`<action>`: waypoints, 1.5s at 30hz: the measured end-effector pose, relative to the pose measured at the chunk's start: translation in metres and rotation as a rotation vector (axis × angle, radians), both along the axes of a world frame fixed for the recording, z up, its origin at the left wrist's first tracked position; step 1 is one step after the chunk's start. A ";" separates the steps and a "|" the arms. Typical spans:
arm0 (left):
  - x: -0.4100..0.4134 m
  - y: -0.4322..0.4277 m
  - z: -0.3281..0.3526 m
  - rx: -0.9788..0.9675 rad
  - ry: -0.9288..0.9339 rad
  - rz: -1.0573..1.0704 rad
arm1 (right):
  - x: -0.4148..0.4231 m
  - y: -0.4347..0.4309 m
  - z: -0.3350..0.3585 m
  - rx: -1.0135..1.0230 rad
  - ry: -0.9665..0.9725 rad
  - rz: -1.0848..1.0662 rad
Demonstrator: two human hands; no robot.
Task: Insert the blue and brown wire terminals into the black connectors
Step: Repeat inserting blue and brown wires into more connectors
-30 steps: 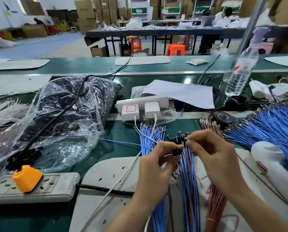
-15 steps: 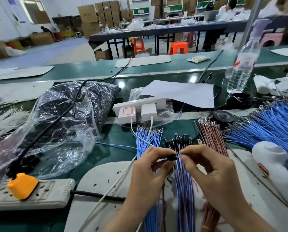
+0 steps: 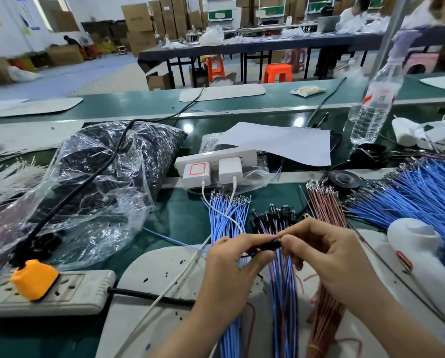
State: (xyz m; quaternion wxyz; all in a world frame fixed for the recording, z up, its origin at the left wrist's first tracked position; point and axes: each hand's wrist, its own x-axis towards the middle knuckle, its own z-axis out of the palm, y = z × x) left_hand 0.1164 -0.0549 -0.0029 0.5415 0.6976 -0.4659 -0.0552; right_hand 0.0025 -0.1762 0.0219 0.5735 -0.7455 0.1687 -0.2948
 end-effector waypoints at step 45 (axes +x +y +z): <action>0.001 0.000 -0.004 -0.012 0.317 -0.281 | -0.008 -0.010 0.007 0.306 0.093 0.177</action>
